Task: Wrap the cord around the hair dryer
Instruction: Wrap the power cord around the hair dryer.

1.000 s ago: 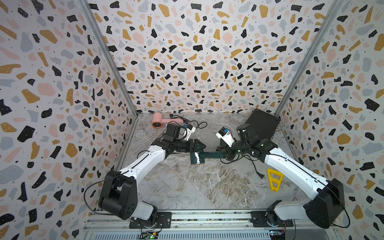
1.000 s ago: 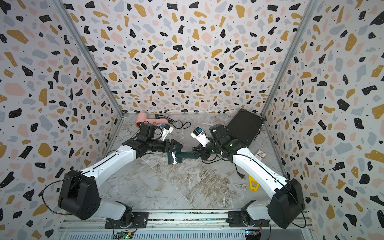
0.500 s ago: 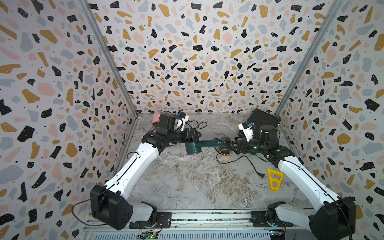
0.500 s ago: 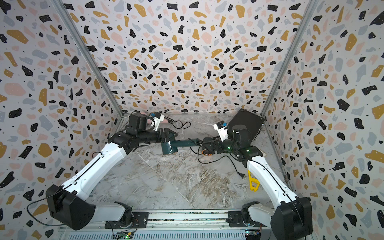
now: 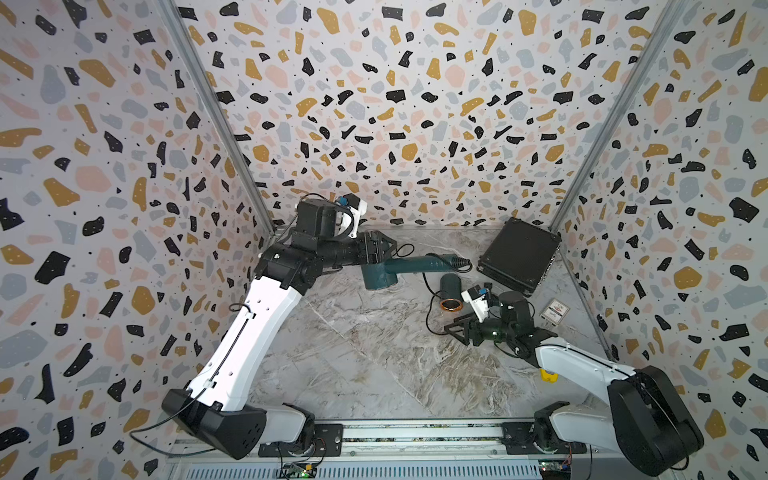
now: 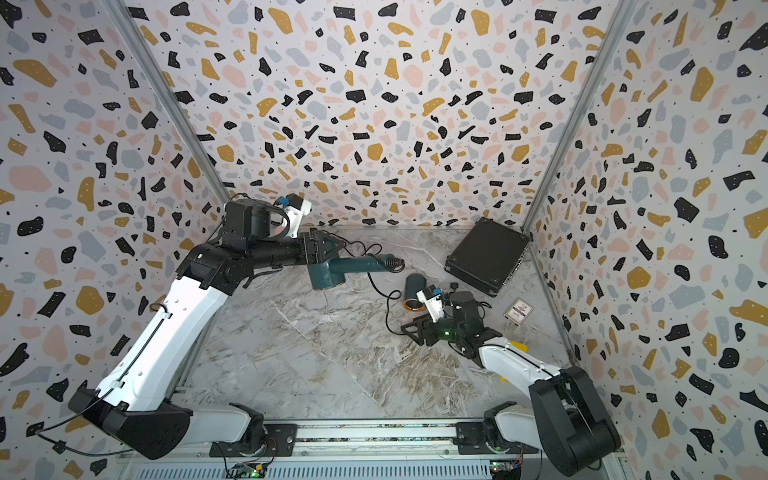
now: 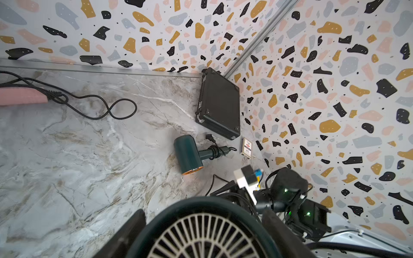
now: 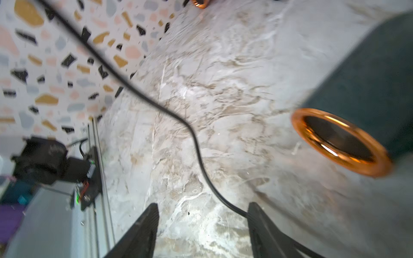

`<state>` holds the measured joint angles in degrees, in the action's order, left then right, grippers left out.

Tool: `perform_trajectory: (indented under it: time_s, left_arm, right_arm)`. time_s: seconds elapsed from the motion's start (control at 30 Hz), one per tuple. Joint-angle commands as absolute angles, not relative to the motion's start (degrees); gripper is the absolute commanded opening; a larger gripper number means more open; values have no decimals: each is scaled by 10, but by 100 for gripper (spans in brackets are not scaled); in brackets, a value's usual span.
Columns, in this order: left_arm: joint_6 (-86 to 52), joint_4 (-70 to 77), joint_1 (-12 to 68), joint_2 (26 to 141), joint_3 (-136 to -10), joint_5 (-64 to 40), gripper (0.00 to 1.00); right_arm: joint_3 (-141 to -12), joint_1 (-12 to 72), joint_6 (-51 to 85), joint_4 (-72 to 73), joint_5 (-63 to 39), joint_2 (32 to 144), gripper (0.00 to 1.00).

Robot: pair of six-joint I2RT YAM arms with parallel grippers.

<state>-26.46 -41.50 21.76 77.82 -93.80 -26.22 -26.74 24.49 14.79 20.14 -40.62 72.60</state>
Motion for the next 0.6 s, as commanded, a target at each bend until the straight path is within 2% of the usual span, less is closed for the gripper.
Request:
perform_trajectory:
  time_s: [0.0,0.13,0.27,0.43,0.57]
  left_arm:
    - [-295,-373,210,791,-962,-303,0]
    - [-305,-358,200,802,-969,-320,0]
    - [-310,-360,191,808,-981,-326,0]
    - [-312,-362,178,814,-987,-338,0]
    - [-314,-356,172,817,-986,-345,0]
  right_arm:
    - [-258,250,175,392,-404,759,72]
    - [-249,263,208,525,-389,850,72]
    - [-258,276,224,596,-381,928,71]
    - [-264,286,229,614,-392,971,71]
    - [-287,289,197,527,-395,960,72]
